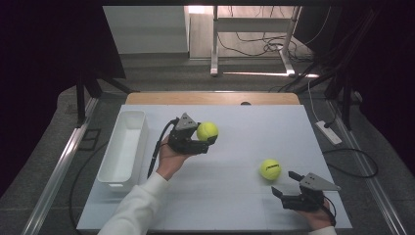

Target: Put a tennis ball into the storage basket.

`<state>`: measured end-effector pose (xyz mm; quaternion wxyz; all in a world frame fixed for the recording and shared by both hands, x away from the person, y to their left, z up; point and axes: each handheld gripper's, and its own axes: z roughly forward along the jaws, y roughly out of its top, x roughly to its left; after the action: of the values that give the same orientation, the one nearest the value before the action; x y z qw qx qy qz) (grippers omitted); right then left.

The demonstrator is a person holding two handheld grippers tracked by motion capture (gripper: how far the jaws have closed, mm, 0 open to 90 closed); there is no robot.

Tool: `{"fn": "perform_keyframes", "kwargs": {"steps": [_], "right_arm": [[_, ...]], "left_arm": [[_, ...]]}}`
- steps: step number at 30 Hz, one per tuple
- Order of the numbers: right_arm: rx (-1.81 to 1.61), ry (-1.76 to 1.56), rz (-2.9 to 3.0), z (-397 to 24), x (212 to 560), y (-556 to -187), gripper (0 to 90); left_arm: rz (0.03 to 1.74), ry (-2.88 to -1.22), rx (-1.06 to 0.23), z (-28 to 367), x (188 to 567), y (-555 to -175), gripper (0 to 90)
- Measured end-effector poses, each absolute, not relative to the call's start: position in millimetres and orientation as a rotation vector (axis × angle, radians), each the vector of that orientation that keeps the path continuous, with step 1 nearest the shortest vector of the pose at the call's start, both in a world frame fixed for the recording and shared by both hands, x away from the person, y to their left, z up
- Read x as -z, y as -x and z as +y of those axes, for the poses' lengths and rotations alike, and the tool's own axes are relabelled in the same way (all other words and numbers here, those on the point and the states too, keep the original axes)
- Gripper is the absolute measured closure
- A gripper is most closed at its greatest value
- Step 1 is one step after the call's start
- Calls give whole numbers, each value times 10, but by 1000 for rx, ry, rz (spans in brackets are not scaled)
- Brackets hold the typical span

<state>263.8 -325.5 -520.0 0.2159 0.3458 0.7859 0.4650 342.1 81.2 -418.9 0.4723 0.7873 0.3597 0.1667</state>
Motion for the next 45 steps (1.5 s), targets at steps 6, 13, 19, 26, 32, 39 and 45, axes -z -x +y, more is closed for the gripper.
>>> {"fn": "perform_keyframes", "kwargs": {"steps": [6,13,19,26,32,39,45], "right_arm": [[-1292,-958,2175,-3261,5196,-2639,117],[-1295,-954,2181,-3250,5195,-2643,117],[-1287,-952,2185,-3242,5197,-2645,117],[-1282,-955,2186,-3243,5202,-2649,117],[-1288,-957,2182,-3251,5202,-2648,118],[-1287,-953,2184,-3249,5204,-2649,117],[-1284,-956,2183,-3248,5208,-2649,118]], "left_arm": [[897,-1913,-411,885,4170,-3402,264],[922,-1897,-432,1009,4145,-3347,264],[944,-1875,-440,1128,4127,-3319,264],[957,-1859,-448,1216,4116,-3323,264],[965,-1852,-455,1259,4106,-3318,264],[968,-1849,-464,1300,4097,-3322,264],[974,-1839,-475,1347,4078,-3319,264]]}}
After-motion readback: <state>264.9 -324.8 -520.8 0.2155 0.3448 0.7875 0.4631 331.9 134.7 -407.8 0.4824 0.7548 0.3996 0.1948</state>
